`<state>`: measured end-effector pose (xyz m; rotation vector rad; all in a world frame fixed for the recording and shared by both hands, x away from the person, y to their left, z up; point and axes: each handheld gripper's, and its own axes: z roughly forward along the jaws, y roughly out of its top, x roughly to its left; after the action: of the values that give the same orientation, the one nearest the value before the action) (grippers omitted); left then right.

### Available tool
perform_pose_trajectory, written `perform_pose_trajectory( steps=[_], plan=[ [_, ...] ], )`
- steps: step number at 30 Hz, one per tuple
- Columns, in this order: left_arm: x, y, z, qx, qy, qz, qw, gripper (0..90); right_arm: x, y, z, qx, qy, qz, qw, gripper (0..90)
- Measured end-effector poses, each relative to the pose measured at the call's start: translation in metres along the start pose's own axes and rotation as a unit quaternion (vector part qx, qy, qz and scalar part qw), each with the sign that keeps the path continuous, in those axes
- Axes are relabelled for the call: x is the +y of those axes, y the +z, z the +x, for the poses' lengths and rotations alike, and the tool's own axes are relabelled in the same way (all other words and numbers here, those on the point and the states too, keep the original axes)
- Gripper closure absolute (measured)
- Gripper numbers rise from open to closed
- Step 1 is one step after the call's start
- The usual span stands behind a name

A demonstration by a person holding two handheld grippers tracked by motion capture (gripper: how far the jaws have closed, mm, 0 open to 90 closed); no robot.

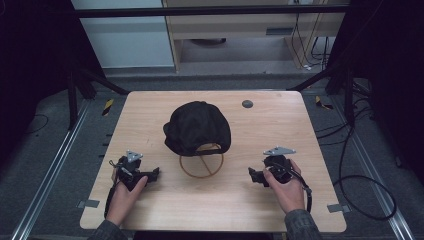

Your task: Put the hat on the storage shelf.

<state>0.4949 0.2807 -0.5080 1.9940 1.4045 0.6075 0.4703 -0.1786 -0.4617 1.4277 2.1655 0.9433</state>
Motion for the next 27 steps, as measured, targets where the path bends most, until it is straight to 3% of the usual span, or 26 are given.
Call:
perform_pose_trajectory(
  steps=[6, 16, 23, 27],
  plan=[
    [0.0, 0.0, 0.0, 0.0, 0.0, 0.0, 1.0, 0.0, -0.004, 0.02, 0.003, 0.004, 0.029, -0.013, 0.9995, 11.0],
    [0.0, 0.0, 0.0, 0.0, 0.0, 0.0, 1.0, 0.0, -0.007, 0.048, 0.006, -0.003, 0.043, 0.0, 0.9991, 10.7],
    [0.0, 0.0, 0.0, 0.0, 0.001, 0.0, 1.0, 0.0, -0.008, 0.056, 0.012, -0.023, 0.029, -0.005, 0.9993, 8.7],
    [0.0, 0.0, 0.0, 0.0, 0.0, 0.0, 1.0, 0.0, -0.012, 0.059, 0.019, -0.043, 0.004, -0.013, 0.999, 5.4]
  ],
)
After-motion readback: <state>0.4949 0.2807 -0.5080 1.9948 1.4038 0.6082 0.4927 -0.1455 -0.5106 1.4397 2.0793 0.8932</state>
